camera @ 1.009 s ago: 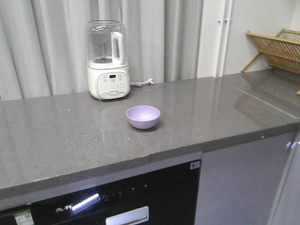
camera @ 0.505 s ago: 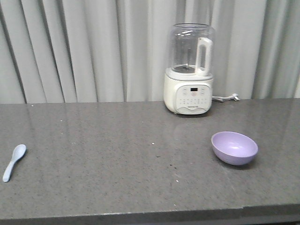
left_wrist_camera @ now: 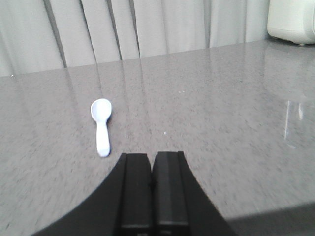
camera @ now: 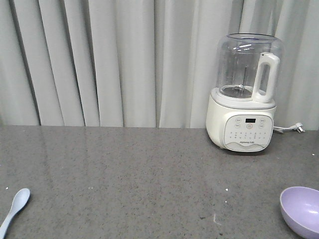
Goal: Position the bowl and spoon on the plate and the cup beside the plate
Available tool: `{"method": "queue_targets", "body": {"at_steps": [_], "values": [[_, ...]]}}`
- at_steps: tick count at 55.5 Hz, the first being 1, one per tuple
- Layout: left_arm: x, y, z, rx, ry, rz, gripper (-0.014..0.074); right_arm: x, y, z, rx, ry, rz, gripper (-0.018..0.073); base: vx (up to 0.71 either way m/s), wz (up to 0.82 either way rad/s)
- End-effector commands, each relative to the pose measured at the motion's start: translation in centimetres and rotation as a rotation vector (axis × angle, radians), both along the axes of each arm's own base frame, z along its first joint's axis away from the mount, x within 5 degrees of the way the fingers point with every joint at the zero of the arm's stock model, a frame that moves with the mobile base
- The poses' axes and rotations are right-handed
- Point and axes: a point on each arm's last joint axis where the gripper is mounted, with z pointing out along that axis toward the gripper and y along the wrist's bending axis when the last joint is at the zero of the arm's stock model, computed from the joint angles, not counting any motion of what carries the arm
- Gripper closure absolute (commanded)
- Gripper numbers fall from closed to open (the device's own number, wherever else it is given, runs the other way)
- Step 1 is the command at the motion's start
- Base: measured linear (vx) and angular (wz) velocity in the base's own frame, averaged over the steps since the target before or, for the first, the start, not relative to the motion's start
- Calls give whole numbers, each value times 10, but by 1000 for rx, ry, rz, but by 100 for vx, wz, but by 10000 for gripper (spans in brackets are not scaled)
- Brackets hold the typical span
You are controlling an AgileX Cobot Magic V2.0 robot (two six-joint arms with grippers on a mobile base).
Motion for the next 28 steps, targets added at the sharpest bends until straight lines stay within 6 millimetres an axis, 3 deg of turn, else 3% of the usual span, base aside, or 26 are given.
{"method": "queue_targets", "body": {"at_steps": [1, 28], "values": [[-1, 0, 17, -28, -112, -5, 596, 0, 0, 7, -6, -86, 2, 565, 29, -7], [-1, 0, 17, -28, -112, -5, 596, 0, 0, 7, -6, -86, 2, 565, 12, -3]]}}
